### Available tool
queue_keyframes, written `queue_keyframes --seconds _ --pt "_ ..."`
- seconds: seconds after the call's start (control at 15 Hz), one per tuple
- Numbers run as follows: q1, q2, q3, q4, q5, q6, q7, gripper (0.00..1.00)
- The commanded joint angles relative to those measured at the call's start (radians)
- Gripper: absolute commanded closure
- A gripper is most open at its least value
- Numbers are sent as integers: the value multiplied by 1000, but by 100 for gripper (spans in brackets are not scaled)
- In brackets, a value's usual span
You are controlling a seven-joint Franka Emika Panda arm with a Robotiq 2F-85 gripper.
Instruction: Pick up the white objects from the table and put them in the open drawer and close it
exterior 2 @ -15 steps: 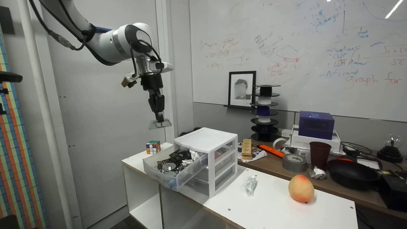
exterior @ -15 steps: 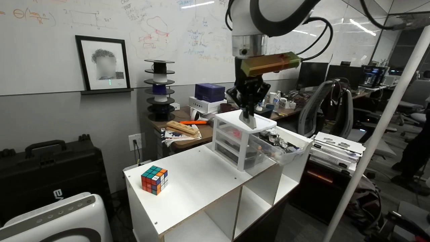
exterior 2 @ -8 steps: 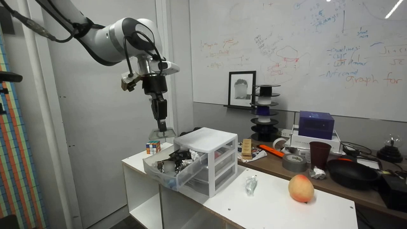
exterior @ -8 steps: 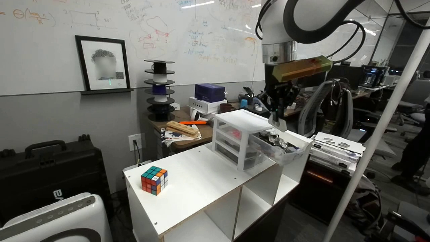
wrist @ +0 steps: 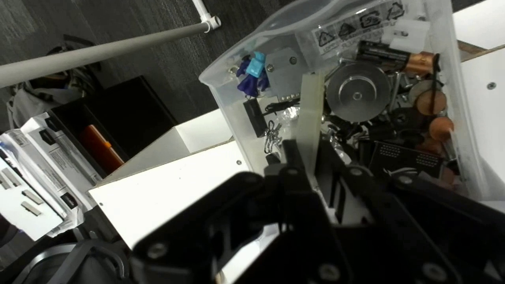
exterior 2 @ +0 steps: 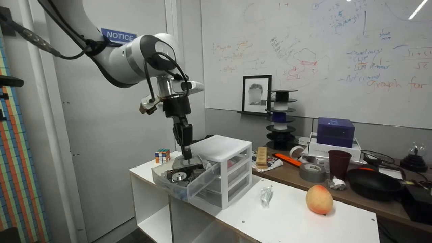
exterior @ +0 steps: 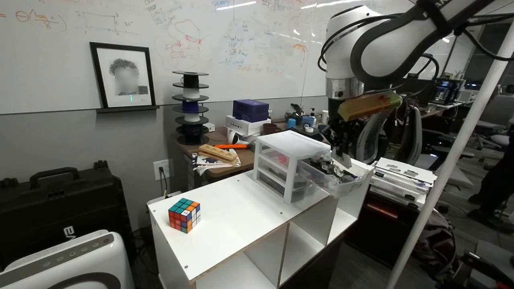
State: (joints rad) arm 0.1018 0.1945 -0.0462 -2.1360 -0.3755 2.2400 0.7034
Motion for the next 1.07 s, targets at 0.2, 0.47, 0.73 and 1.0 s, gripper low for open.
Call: queue_keyframes --seconds 0.2,0.47,0.73,1.0 --pt "-1 -1 -1 -48 -50 58 -8 51" --pt "6 -14 2 -22 -71 73 -19 20" --pt "-11 -46 3 -6 -34 99 -57 0" --pt "-78 -68 -20 6 78 162 -134 0"
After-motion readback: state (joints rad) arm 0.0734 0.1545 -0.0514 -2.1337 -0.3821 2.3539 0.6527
